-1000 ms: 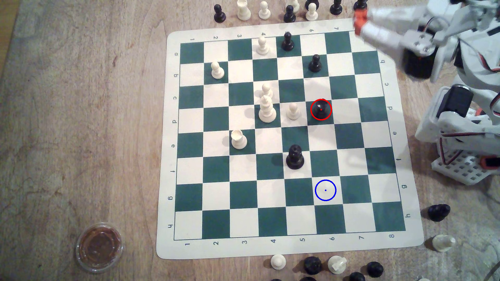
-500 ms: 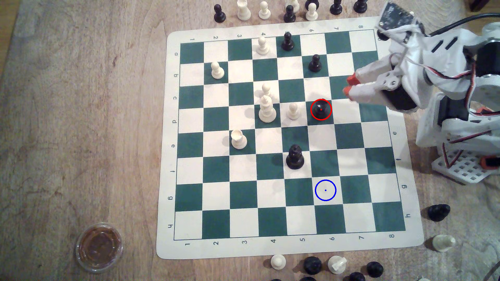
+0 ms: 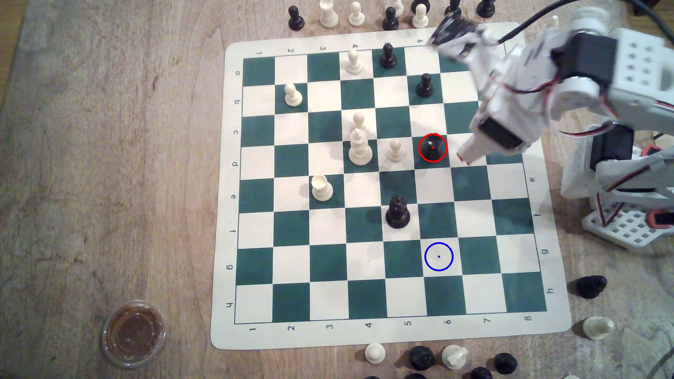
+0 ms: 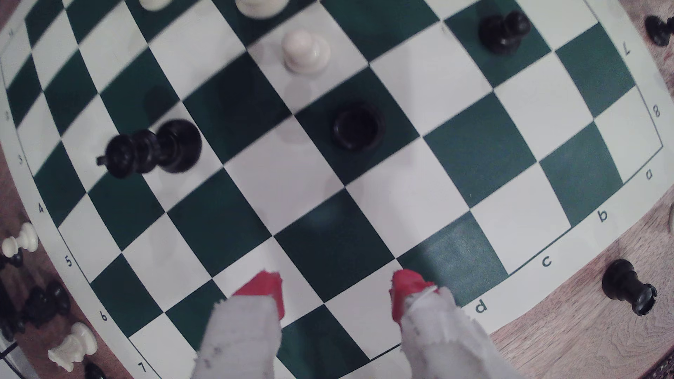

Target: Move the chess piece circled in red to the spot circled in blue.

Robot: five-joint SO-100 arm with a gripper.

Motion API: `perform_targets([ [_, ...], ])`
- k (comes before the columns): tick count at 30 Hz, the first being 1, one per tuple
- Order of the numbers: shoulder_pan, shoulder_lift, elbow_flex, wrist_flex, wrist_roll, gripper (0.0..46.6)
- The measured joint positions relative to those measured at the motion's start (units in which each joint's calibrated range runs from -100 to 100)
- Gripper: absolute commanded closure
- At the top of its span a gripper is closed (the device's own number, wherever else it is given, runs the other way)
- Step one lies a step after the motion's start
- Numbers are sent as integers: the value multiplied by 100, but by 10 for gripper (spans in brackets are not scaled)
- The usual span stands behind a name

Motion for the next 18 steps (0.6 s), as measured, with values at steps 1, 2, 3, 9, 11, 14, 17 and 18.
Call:
perform_targets([
  [1,7,84,0,-32,0,329],
  [2,0,168,0,-96,-24,338],
  [3,-29,276,0,-151,-24,345],
  [9,-192,1056,253,-916,10,287],
  [11,-236,1165,443,-1163,10,282],
  [14,-147,1315,578,-1355,59,282],
  [17,15,1525,578,-1506,127,280],
  [18,44,1550,578,-1538,137,273],
])
